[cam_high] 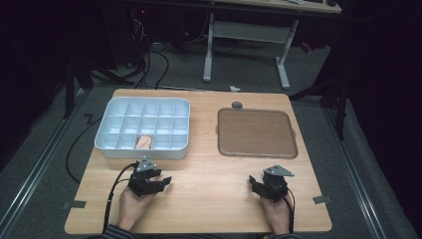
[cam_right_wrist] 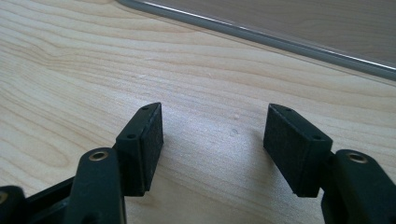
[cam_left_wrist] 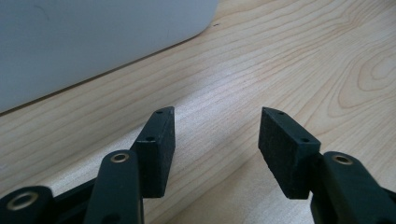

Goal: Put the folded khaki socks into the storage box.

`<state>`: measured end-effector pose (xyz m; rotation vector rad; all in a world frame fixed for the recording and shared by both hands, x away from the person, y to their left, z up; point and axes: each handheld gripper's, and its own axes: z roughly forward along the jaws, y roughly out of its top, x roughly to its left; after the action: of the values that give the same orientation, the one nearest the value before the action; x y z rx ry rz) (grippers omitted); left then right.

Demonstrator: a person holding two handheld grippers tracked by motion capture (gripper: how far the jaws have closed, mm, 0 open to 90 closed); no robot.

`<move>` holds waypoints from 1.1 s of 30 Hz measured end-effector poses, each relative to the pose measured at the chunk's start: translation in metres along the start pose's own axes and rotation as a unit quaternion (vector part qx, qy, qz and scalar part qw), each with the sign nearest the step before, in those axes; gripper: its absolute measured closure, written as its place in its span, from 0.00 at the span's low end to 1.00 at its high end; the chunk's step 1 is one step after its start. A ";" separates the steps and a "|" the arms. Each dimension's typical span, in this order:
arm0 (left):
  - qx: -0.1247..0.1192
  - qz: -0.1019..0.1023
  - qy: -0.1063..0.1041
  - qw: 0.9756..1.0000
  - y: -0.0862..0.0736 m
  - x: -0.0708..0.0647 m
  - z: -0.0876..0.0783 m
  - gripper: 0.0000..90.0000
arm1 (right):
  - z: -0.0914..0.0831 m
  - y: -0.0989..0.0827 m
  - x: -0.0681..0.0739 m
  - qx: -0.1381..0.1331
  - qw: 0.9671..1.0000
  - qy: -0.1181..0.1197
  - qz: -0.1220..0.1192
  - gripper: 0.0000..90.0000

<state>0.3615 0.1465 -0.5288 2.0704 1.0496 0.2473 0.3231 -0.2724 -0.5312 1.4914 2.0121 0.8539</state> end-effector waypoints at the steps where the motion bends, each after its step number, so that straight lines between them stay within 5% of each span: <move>1: 0.001 0.000 0.002 1.000 0.000 0.000 0.001 0.52 | 0.000 0.000 0.000 0.000 1.000 0.000 0.001 0.42; 8: -0.011 0.005 0.006 1.000 -0.002 -0.002 0.003 0.51 | 0.000 0.000 0.001 0.000 1.000 0.001 0.000 0.42; 13: -0.025 0.032 0.020 0.999 -0.005 -0.007 0.007 0.48 | -0.001 -0.001 0.001 0.000 1.000 0.001 0.000 0.42; 21: -0.015 0.063 0.047 0.997 -0.005 -0.016 0.009 0.43 | -0.002 -0.001 0.004 0.001 1.000 0.002 -0.002 0.42; 33: -0.015 0.056 0.050 0.997 -0.005 -0.016 0.009 0.40 | -0.001 -0.001 0.003 0.001 1.000 0.003 -0.002 0.42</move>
<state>0.3523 0.1313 -0.5360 2.1105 0.9828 0.4256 0.3201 -0.2696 -0.5312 1.4864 2.0192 0.8561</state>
